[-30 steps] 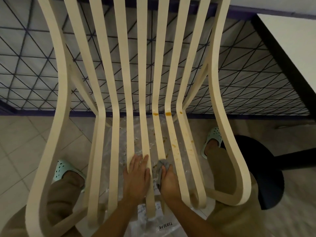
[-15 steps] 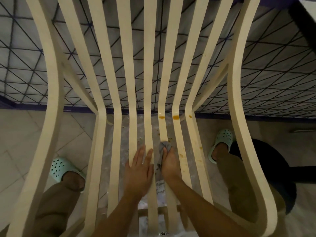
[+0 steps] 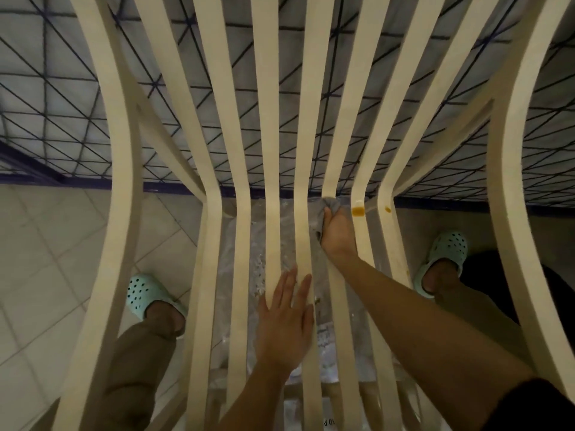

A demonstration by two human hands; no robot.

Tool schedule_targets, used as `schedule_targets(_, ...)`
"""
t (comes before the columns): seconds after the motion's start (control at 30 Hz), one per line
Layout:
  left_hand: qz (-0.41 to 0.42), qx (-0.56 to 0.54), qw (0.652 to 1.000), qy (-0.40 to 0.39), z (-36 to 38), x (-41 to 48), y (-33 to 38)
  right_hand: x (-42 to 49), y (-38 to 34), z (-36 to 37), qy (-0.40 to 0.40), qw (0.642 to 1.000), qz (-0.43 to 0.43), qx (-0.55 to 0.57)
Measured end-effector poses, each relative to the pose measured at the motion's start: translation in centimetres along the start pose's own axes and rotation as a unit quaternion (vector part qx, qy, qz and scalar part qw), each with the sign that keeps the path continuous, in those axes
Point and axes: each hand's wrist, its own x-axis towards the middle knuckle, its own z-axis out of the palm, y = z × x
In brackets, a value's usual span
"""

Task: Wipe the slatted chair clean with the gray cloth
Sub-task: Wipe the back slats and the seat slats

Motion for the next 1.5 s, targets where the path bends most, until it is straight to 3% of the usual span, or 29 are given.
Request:
schedule_targets(0.07,0.001,0.007,1.000,0.005,0.1,-0.1,0.0,1.6,0.5,0.6,-0.001,0.999,0.001,0.039)
schedule_targets(0.2,0.006,0.004,1.000,0.012,0.2,0.0,-0.2,4.5,3.8,1.2,0.002,0.999,-0.001,-0.035)
schedule_targets(0.43,0.002,-0.017,1.000,-0.020,-0.3,-0.1,0.1,-0.6,1.3,-0.5,-0.028,0.998,-0.014,-0.047)
schedule_targets(0.53,0.004,-0.011,1.000,-0.029,-0.5,-0.2,0.0,-3.6,1.5,-1.5,-0.004,0.991,-0.003,-0.131)
schedule_targets(0.67,0.001,-0.001,1.000,-0.019,0.1,-0.1,-0.2,-6.8,1.7,-2.6,-0.014,0.996,-0.051,-0.072)
schedule_targets(0.97,0.007,-0.006,1.000,0.007,0.3,0.0,-0.4,-13.1,6.7,-4.5,0.004,0.996,0.048,-0.079)
schedule_targets(1.2,0.007,-0.001,1.000,0.022,0.3,0.0,-0.2,-19.0,10.0,-6.2,-0.004,0.978,0.026,-0.208)
schedule_targets(1.5,0.007,0.004,1.000,0.021,0.0,-0.1,0.0,-21.8,12.0,-7.1,-0.001,0.981,0.050,-0.185)
